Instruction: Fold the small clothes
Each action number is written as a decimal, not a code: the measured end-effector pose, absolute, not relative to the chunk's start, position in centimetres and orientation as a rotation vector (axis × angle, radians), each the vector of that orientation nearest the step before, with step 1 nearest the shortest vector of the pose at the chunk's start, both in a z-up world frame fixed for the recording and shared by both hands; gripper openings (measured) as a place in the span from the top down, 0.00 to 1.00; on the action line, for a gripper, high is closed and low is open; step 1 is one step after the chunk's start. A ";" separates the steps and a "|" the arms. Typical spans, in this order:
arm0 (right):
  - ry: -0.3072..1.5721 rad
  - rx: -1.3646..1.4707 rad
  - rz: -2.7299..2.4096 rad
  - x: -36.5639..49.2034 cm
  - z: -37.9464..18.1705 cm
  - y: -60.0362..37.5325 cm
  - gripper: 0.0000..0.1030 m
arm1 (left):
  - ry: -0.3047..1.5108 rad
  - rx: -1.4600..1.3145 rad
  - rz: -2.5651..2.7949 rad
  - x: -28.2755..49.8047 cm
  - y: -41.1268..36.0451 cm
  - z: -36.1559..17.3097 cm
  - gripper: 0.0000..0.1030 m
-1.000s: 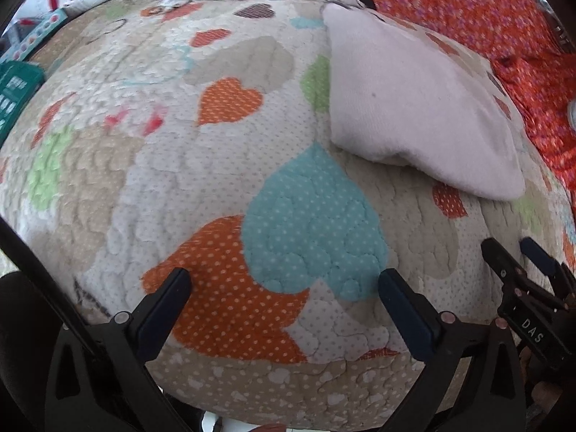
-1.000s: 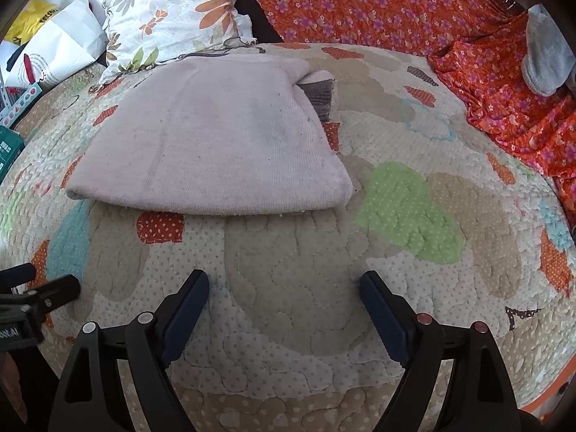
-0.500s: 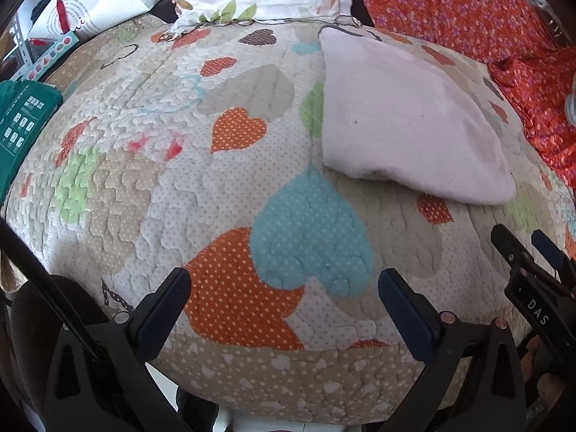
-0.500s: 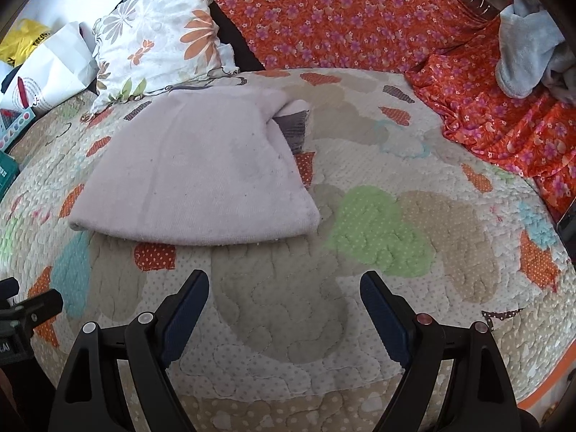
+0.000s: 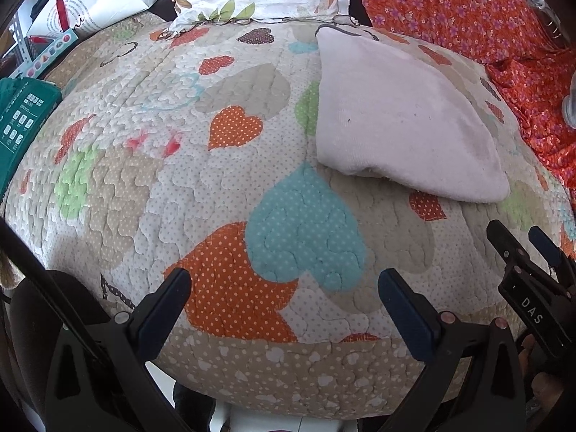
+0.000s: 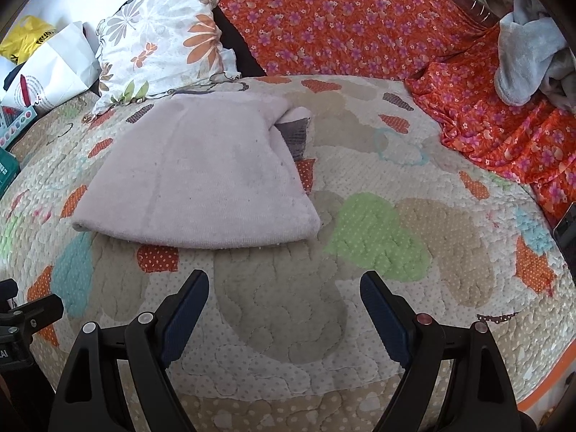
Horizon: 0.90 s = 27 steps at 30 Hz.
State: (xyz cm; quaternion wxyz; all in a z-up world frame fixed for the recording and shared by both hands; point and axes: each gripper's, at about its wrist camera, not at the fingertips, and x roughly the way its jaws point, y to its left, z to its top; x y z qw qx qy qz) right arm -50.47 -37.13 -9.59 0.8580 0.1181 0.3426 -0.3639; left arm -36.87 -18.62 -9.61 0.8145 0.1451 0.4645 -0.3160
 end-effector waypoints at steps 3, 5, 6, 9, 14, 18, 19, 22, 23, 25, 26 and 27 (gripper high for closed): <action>0.719 0.245 -0.765 -50.4 -9.6 -37.0 0.13 | 0.995 0.308 -0.674 -36.9 -18.6 -9.7 0.00; 0.719 0.246 -0.765 -50.4 -9.6 -37.0 0.13 | 1.000 0.306 -0.676 -36.8 -18.6 -9.8 0.00; 0.720 0.246 -0.764 -50.4 -9.6 -37.0 0.13 | 1.002 0.306 -0.677 -36.8 -18.6 -9.8 0.00; 0.724 0.244 -0.763 -50.4 -9.7 -37.0 0.13 | 1.007 0.304 -0.680 -36.7 -18.7 -9.9 0.00; 0.729 0.241 -0.760 -50.3 -9.8 -37.1 0.13 | 1.013 0.301 -0.683 -36.6 -18.6 -10.0 0.00; 0.737 0.239 -0.756 -50.1 -9.9 -37.0 0.13 | 1.014 0.298 -0.684 -36.5 -18.6 -10.0 0.00; 0.739 0.239 -0.755 -50.1 -9.9 -37.0 0.13 | 1.014 0.298 -0.684 -36.5 -18.6 -10.0 0.00; 0.741 0.236 -0.754 -50.0 -10.0 -37.0 0.13 | 1.019 0.293 -0.683 -36.4 -18.5 -10.0 0.00; 0.740 0.235 -0.754 -50.0 -10.0 -37.0 0.13 | 1.021 0.292 -0.683 -36.4 -18.5 -10.1 0.00; 0.740 0.234 -0.753 -50.0 -10.0 -37.0 0.13 | 1.023 0.291 -0.682 -36.3 -18.5 -10.1 0.00; 0.740 0.235 -0.753 -50.0 -10.0 -37.0 0.13 | 1.023 0.291 -0.682 -36.3 -18.5 -10.1 0.00; 0.742 0.234 -0.752 -50.0 -10.0 -36.9 0.13 | 1.023 0.291 -0.682 -36.3 -18.5 -10.1 0.00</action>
